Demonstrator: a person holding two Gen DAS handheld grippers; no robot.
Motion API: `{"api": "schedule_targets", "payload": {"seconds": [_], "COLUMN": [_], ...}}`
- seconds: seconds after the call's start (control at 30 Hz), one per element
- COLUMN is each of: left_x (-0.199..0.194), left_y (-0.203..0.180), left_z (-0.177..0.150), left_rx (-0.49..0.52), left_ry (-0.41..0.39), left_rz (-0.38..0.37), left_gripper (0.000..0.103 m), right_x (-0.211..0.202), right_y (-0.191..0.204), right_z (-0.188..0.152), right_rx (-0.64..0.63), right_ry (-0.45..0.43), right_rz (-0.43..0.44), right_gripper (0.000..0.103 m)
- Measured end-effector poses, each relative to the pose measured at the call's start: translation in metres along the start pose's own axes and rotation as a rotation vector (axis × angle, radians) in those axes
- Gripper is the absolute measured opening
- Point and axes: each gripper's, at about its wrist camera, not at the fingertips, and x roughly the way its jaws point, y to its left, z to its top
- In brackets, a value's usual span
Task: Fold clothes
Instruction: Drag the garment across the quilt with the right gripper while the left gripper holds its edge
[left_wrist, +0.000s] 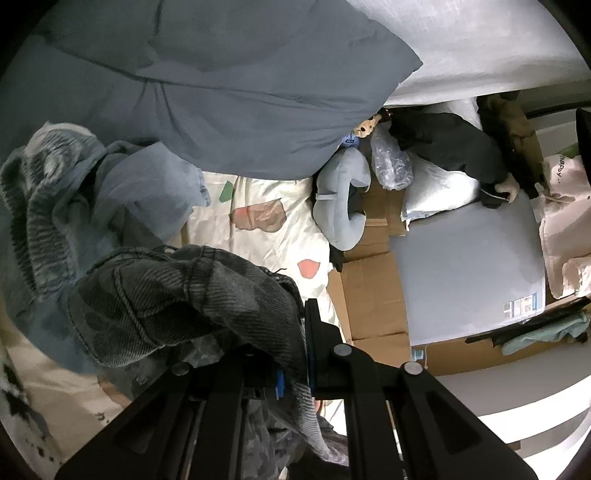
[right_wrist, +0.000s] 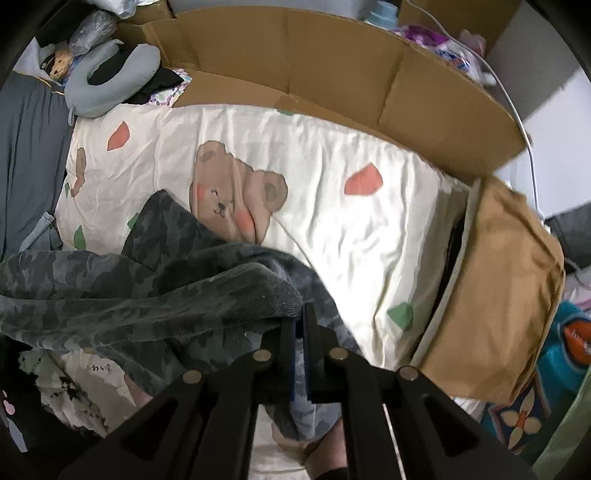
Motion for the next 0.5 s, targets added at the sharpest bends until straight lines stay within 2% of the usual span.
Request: {"api": "schedule_targets", "payload": {"seconds": [0.23, 0.5], "left_x": [0.036, 0.085], "left_y": [-0.011, -0.007], "left_z": [0.021, 0.046], "left_rx": [0.041, 0.045], "left_ry": [0.010, 0.016], "left_rz": [0.030, 0.065], "left_gripper": [0.007, 0.007], "right_x": [0.013, 0.038], "right_y": [0.006, 0.013], "right_z": [0.038, 0.076], "right_rx": [-0.007, 0.014], "right_ry": [-0.011, -0.027], "right_rz": [-0.010, 0.005], "right_gripper": [0.003, 0.003]}}
